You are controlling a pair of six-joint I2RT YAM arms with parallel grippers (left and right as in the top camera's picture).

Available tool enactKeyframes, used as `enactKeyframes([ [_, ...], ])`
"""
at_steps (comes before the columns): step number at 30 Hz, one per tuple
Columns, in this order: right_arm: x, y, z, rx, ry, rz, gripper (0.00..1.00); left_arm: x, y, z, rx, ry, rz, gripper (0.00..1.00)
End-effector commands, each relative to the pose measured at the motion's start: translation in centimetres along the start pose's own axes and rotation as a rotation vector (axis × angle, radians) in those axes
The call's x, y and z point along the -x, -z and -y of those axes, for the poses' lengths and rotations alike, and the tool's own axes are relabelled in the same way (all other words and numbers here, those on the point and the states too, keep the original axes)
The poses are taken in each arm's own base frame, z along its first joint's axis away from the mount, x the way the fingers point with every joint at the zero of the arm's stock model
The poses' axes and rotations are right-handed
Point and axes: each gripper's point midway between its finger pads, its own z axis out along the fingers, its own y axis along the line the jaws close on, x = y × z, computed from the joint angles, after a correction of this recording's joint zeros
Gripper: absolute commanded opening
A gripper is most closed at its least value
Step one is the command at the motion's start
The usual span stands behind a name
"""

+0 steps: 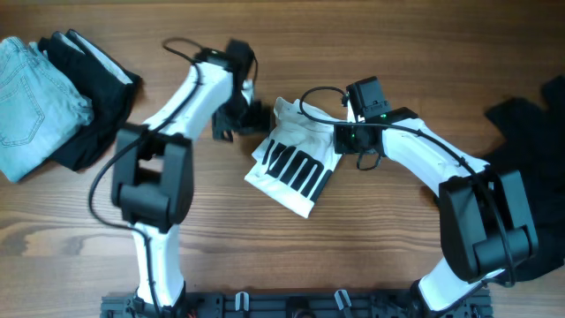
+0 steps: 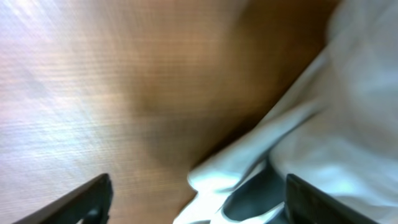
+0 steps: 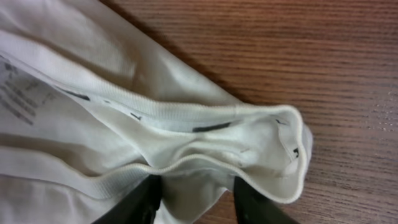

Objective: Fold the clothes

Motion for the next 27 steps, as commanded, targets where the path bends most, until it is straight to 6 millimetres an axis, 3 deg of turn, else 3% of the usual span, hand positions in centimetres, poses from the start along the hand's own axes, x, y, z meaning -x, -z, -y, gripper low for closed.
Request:
enactKeyframes([
  [1,0.4,0.9,0.2,-0.022,0.016,-0.001,0.54,2.3,2.1,2.9,-0.199,-0.187,0.105,0.93],
  [2,1.2,2.6,-0.2,-0.020,0.014,0.009,0.66,2.7,1.9,4.8,-0.303,-0.314,0.126,0.96],
  [5,4.5,8.6,-0.4,-0.053,0.018,0.140,0.71,3.6,0.8,6.8,-0.417,-0.394,0.153,1.00],
  [8,5.8,13.9,-0.9,-0.034,0.020,0.271,0.83,3.9,-1.7,8.1,-0.517,-0.406,0.126,1.00],
  [12,5.6,17.3,-1.0,-0.021,0.022,0.337,0.85,1.8,-5.6,9.3,-0.508,-0.413,0.020,0.98],
  [14,5.4,17.6,-0.6,-0.028,0.015,0.336,0.84,0.2,-6.6,10.6,-0.501,-0.439,-0.027,0.78],
  [15,5.4,17.6,-0.3,-0.032,0.005,0.333,0.85,-0.4,-6.8,11.4,-0.501,-0.461,-0.034,0.59],
  [16,5.4,17.6,-0.1,-0.035,0.001,0.331,0.84,-0.4,-6.9,11.8,-0.499,-0.472,-0.030,0.25],
  [17,5.4,17.6,0.0,-0.037,-0.002,0.330,0.84,-0.4,-6.9,11.8,-0.500,-0.474,-0.028,0.09],
  [19,5.2,17.5,0.2,-0.041,-0.004,0.321,0.84,0.1,-6.5,11.5,-0.502,-0.467,-0.012,0.04],
  [21,5.1,17.5,0.2,-0.042,-0.004,0.320,0.84,2.6,-4.0,10.2,-0.510,-0.441,0.064,0.04],
  [23,5.1,17.5,0.2,-0.042,-0.004,0.320,0.85,5.8,0.0,7.8,-0.489,-0.400,0.182,0.04],
  [24,5.1,17.5,0.2,-0.043,-0.005,0.317,0.84,8.5,4.0,4.4,-0.426,-0.329,0.294,0.04],
  [27,4.8,17.4,0.3,-0.045,-0.005,0.307,0.84,11.3,12.1,-2.6,-0.352,-0.226,0.505,0.04],
])
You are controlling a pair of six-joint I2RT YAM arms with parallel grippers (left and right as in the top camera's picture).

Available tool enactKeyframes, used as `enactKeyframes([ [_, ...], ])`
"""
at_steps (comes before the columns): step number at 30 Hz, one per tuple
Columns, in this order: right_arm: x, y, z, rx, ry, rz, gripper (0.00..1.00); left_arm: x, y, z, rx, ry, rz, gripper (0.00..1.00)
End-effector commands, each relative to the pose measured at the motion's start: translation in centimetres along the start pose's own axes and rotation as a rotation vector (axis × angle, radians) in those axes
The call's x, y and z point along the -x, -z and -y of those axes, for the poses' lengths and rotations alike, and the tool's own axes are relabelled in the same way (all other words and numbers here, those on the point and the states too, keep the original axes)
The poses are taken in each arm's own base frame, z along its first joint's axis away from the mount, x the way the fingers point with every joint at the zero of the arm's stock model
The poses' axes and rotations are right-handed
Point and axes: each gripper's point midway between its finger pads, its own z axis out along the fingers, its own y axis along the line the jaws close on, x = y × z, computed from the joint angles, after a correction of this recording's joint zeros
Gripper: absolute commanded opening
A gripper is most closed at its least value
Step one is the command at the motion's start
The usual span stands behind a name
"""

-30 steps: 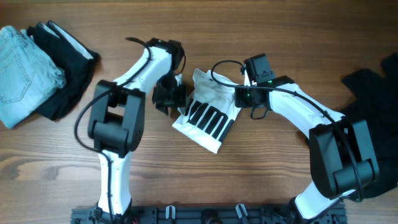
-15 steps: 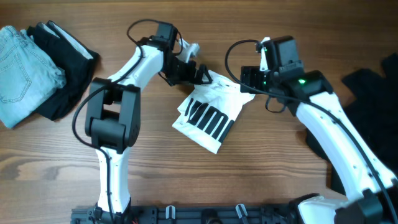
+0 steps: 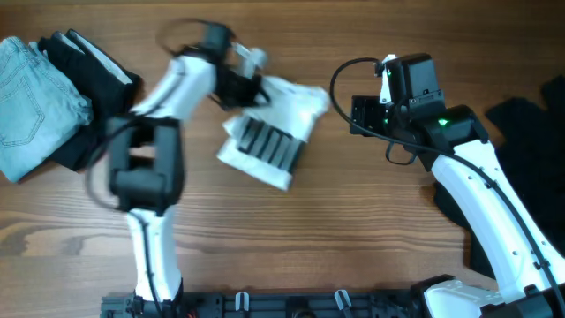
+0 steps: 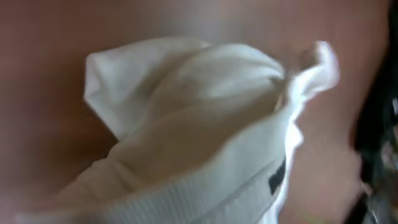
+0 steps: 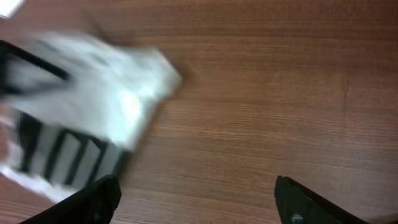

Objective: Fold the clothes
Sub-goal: 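Carry the folded shirt left with the left gripper onto the clothes pile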

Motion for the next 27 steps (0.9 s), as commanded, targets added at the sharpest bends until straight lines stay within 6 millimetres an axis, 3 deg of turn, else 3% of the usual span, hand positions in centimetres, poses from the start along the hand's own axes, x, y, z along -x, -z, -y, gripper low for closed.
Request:
enactKeyframes([
  [1,0.6,0.7,0.3,-0.014,-0.005,0.023,0.84,5.6,16.2,-3.3,0.166,0.016,0.356,0.04],
  [3,0.5,0.7,0.6,-0.031,-0.005,0.022,0.84,5.6,23.1,-6.6,0.230,0.071,0.492,0.04],
  [5,0.5,0.7,0.6,-0.033,-0.004,0.022,0.84,5.1,27.6,-9.1,0.274,0.125,0.583,0.04],
  [7,0.5,0.7,0.6,-0.033,-0.004,0.022,0.84,4.1,33.0,-13.2,0.324,0.240,0.707,0.04],
  [8,0.5,0.7,0.6,-0.033,-0.005,0.022,0.84,2.6,36.3,-16.4,0.362,0.321,0.780,0.04],
  [12,0.6,0.7,0.6,-0.033,-0.005,0.024,0.84,-0.1,40.7,-21.3,0.471,0.404,0.863,0.04],
  [15,0.5,0.7,0.6,-0.033,-0.008,0.023,0.84,-2.6,42.6,-24.7,0.593,0.494,0.872,0.06],
  [22,0.5,0.7,0.6,-0.033,-0.030,0.022,0.84,-4.3,43.1,-28.5,0.725,0.571,0.859,0.08],
  [23,0.5,0.7,0.6,-0.033,-0.030,0.022,0.84,-4.6,43.5,-29.0,0.757,0.580,0.865,0.14],
  [24,0.5,0.7,0.6,-0.032,-0.031,0.023,0.83,-5.0,44.4,-29.6,0.806,0.593,0.878,0.33],
  [25,0.5,0.7,0.6,-0.032,-0.031,0.023,0.84,-5.6,45.4,-30.3,0.858,0.628,0.896,0.68],
  [27,0.5,0.7,0.6,-0.032,-0.031,0.023,0.84,-7.7,47.0,-31.7,0.942,0.725,0.920,0.91],
])
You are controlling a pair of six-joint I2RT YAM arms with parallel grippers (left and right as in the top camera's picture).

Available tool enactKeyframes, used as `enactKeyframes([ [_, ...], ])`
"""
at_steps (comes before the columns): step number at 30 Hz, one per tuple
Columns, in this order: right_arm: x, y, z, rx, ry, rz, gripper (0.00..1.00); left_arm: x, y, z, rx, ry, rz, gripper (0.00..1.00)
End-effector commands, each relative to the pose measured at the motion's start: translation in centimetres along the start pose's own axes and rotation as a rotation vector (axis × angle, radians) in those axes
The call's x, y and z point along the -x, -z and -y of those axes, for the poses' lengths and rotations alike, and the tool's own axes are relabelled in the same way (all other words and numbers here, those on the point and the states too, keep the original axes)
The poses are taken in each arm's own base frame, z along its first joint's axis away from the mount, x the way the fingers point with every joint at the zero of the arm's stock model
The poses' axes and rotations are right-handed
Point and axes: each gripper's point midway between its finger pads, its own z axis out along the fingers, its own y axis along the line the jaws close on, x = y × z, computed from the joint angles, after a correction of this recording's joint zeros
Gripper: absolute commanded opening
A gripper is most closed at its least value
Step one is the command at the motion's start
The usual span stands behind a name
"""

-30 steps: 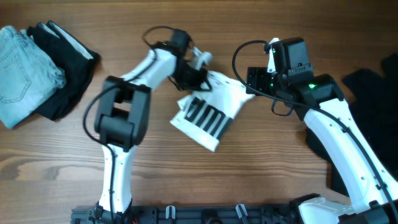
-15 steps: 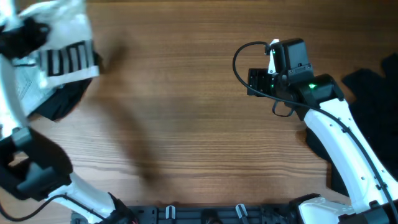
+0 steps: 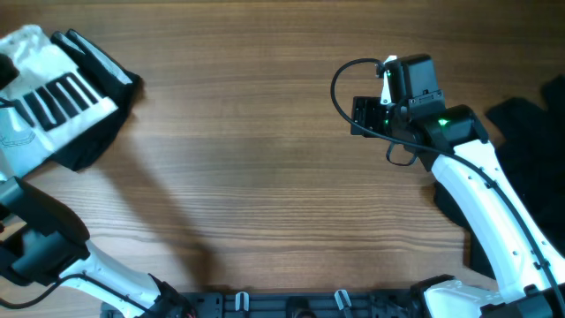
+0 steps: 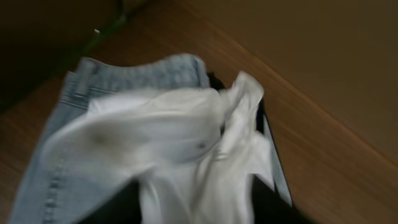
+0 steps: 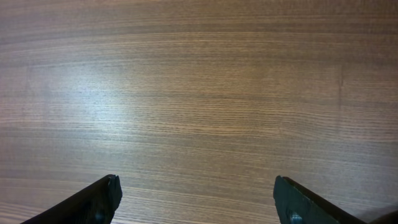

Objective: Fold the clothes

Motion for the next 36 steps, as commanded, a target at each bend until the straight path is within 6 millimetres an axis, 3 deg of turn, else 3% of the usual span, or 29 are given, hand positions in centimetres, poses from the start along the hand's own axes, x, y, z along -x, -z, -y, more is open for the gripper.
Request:
enactKeyframes([
  [1,0.8,0.7,0.3,-0.015,-0.019,0.032,0.84,1.3,1.1,-6.2,0.232,0.107,0.058,0.97],
  [3,0.9,0.7,0.3,-0.014,-0.019,0.035,0.84,1.1,1.9,-8.2,0.275,0.148,0.054,1.00],
  [5,1.3,0.8,0.1,-0.008,-0.020,0.055,0.88,1.2,2.2,-6.7,0.209,0.147,0.045,1.00],
  [8,2.5,0.8,-0.4,0.015,-0.025,0.102,0.99,1.0,1.8,1.2,-0.005,0.067,0.027,1.00],
  [10,3.4,0.7,-1.2,0.062,-0.025,0.132,1.00,-0.8,1.1,8.0,-0.094,-0.066,-0.012,1.00],
  [12,5.3,-0.1,-2.6,0.135,-0.015,0.186,1.00,-5.1,1.4,18.3,-0.237,-0.226,-0.079,1.00],
  [13,5.8,-0.4,-2.6,0.145,0.000,0.199,1.00,-6.7,1.8,21.2,-0.278,-0.266,-0.103,1.00],
  [15,6.5,-1.5,-0.9,0.136,-0.012,0.202,1.00,-11.9,3.4,26.9,-0.356,-0.393,-0.200,1.00],
  [16,5.9,-1.8,0.9,0.105,-0.036,0.169,1.00,-14.9,4.2,27.9,-0.341,-0.440,-0.278,1.00],
  [18,4.1,-1.7,2.6,0.087,-0.001,0.094,1.00,-19.9,5.9,26.8,-0.251,-0.494,-0.454,1.00],
  [19,2.4,-1.0,3.3,0.081,0.019,0.028,1.00,-22.7,7.5,25.1,-0.201,-0.518,-0.592,1.00],
  [22,-1.4,1.2,4.5,0.049,0.003,-0.095,1.00,-25.3,10.4,20.3,-0.029,-0.455,-0.801,1.00],
  [24,-2.6,2.9,4.5,0.045,-0.010,-0.117,1.00,-25.8,12.7,17.6,0.060,-0.386,-0.902,1.00],
  [26,-2.6,5.3,4.5,0.038,-0.035,-0.066,1.00,-25.6,14.1,16.7,0.080,-0.347,-0.919,1.00],
  [28,-1.8,8.2,4.2,0.057,-0.039,0.073,1.00,-24.7,15.3,17.0,0.040,-0.343,-0.841,1.00],
  [29,-1.6,10.0,4.1,0.072,-0.028,0.184,1.00,-23.9,16.8,17.2,-0.004,-0.350,-0.732,1.00],
  [30,-1.9,10.7,4.0,0.078,-0.023,0.230,1.00,-23.4,17.7,17.1,-0.027,-0.351,-0.664,1.00],
  [34,-3.8,11.4,4.5,0.076,-0.015,0.359,1.00,-21.9,21.4,16.9,-0.164,-0.322,-0.392,1.00],
  [36,-6.1,10.1,5.5,0.041,-0.025,0.344,1.00,-21.8,24.3,16.1,-0.254,-0.301,-0.208,1.00],
])
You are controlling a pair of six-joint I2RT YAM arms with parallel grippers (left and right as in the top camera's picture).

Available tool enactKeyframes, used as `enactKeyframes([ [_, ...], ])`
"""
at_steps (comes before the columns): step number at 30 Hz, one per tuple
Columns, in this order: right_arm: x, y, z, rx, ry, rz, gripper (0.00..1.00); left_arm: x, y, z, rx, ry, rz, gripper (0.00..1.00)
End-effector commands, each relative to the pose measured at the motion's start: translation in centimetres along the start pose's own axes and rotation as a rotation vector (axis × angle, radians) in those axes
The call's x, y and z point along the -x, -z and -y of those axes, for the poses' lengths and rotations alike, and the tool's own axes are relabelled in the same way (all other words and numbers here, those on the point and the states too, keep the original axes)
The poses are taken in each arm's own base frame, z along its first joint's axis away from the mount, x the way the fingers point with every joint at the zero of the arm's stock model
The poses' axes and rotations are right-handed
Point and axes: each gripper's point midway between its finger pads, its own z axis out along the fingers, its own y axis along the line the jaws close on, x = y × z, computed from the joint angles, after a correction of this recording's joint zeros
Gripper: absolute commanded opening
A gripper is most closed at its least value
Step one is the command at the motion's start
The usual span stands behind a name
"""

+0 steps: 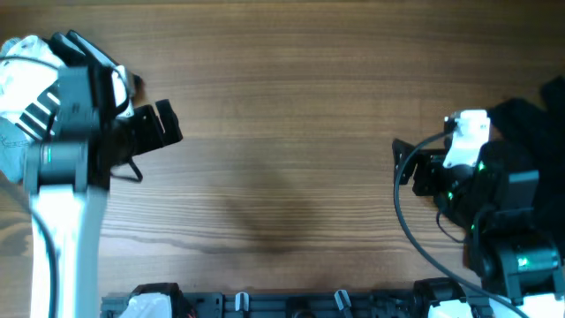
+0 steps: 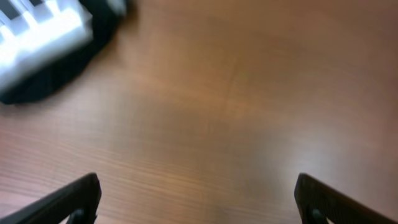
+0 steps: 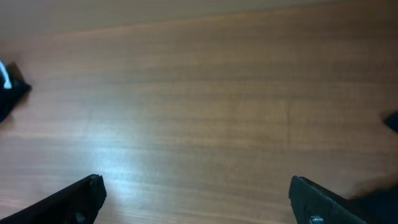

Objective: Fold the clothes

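A folded white garment with black stripes (image 1: 26, 97) lies on top of a stack of folded clothes at the far left; in the left wrist view this white garment (image 2: 37, 31) rests on a black one (image 2: 62, 78). My left gripper (image 1: 163, 124) hangs just right of the stack, open and empty (image 2: 199, 208) over bare wood. My right gripper (image 1: 404, 168) is at the right, also open (image 3: 199, 202) with only table below it. A heap of unfolded black clothes (image 1: 534, 119) lies at the right edge.
The wooden table (image 1: 282, 106) stretches between the two arms. Light blue jeans (image 1: 11, 150) peek out at the stack's left side. A dark rail (image 1: 291, 305) runs along the near edge. A black cloth corner (image 3: 392, 121) shows at the right wrist view's edge.
The left gripper has let go of the white garment, which now lies on the stack, and stands open to the stack's right. The right arm has drawn back toward the right and the near side.
First the folded white garment lay mid-table, the right gripper shut on its edge and the left open beside it. Then the left held it further left and the right was open. Then it was over the stack. Now it lies there, both grippers empty.
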Motion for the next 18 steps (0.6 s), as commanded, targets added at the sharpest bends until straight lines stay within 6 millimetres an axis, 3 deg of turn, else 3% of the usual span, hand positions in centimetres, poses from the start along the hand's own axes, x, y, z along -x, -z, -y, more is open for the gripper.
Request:
enactKeyframes([
  [1,-3.4,-1.1,1.3,-0.047,-0.022,-0.056,1.00,-2.5,2.7,-0.7,-0.041,0.003,0.168,1.00],
  [4,-4.9,-2.3,1.7,-0.058,-0.029,-0.129,1.00,-4.1,5.8,-1.0,-0.060,-0.001,0.238,1.00],
  [6,-5.5,-3.1,1.8,-0.064,-0.032,-0.167,1.00,-4.8,6.9,-1.1,-0.066,-0.001,0.256,1.00],
  [13,-9.4,-7.2,2.8,-0.097,-0.050,-0.395,1.00,-5.3,7.4,-1.2,-0.067,-0.002,0.259,1.00],
  [15,-9.2,-6.9,3.0,-0.110,-0.043,-0.388,1.00,-5.3,7.4,-1.2,-0.067,-0.002,0.259,1.00],
  [18,-6.3,-5.6,2.3,-0.073,0.025,-0.216,1.00,-5.3,7.4,-1.2,-0.067,-0.002,0.259,1.00],
])
